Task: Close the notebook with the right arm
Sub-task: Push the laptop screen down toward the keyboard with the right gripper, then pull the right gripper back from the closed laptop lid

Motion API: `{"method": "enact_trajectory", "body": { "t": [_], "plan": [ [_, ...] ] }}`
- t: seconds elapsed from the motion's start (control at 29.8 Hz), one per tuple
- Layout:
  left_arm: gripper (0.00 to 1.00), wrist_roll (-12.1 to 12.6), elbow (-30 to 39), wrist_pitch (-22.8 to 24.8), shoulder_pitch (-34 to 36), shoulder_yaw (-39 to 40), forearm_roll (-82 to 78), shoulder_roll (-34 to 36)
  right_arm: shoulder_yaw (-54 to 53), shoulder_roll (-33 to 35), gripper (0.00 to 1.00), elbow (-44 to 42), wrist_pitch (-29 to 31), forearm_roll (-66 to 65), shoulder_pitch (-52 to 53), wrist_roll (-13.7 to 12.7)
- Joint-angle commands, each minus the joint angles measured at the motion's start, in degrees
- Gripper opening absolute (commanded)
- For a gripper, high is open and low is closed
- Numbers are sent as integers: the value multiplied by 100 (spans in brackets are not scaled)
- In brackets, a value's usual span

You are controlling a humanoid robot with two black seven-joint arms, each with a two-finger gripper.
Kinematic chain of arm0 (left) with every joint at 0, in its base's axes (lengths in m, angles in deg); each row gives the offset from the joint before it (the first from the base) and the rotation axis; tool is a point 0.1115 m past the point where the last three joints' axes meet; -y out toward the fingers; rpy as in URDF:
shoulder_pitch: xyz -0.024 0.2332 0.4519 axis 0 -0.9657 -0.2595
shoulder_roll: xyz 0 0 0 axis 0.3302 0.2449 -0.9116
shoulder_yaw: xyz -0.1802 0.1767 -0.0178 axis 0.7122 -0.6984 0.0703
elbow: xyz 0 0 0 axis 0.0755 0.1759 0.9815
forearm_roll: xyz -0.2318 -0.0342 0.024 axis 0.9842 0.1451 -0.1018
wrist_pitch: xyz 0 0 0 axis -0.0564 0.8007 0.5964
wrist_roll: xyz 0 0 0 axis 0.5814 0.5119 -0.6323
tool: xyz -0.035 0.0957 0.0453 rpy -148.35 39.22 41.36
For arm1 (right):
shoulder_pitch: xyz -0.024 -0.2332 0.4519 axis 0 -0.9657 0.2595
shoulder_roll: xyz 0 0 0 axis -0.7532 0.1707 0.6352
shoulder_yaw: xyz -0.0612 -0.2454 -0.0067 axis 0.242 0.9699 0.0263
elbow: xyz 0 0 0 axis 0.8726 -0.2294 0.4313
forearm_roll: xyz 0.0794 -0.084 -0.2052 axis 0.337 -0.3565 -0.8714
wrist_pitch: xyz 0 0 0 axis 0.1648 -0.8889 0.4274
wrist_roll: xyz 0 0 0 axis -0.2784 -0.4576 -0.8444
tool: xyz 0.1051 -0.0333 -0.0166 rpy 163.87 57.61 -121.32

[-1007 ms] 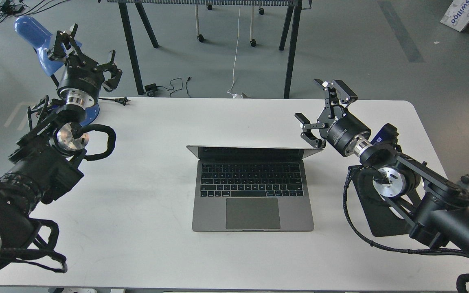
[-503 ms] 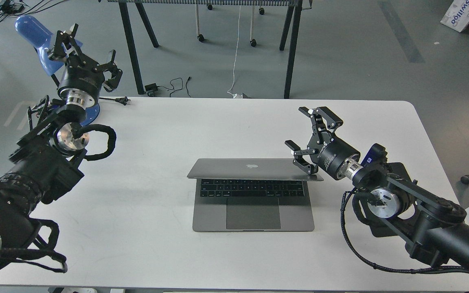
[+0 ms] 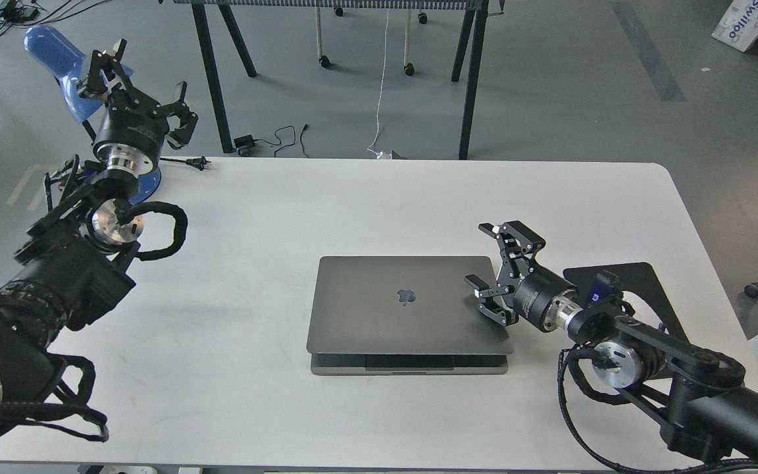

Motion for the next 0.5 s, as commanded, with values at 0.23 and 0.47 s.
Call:
{"method": "enact_trajectory", "body": {
  "t": [0.23,0.47],
  "plan": [
    [100,0,10,0,0,4,2,-6,281,-26,100,-21,-135,-19,43,-3],
    [100,0,10,0,0,4,2,-6,448,-34,100,-12,-135,-10,34,-38]
  ]
}}
